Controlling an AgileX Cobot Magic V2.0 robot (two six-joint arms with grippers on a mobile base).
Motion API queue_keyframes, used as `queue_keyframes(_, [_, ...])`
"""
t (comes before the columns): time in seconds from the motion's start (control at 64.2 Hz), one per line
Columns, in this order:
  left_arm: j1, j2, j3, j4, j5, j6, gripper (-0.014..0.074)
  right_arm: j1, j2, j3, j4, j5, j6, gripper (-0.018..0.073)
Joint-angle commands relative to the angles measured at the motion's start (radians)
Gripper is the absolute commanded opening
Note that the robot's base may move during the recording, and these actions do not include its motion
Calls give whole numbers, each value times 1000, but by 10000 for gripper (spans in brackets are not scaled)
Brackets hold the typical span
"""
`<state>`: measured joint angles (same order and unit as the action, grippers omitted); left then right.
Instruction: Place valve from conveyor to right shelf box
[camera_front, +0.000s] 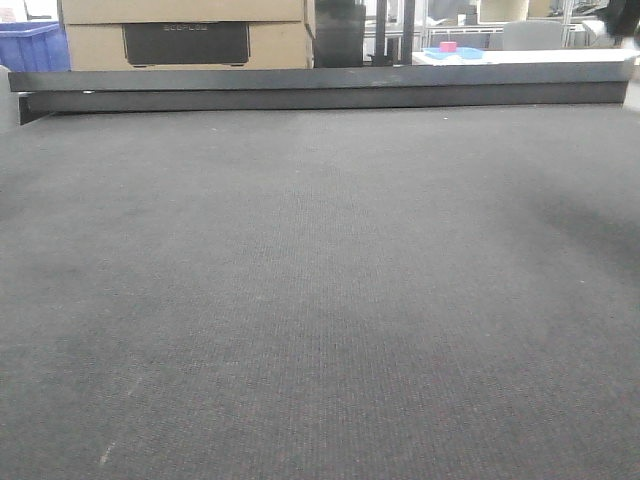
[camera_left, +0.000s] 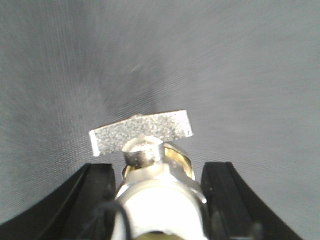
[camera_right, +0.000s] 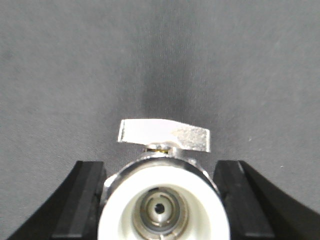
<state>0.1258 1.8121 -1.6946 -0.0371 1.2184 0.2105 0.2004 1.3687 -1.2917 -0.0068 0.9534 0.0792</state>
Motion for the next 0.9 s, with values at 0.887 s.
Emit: queue_keyframes(0.887, [-45, -795, 303, -21, -112, -58, -111, 1, -424, 117, -62, -111, 2, -159])
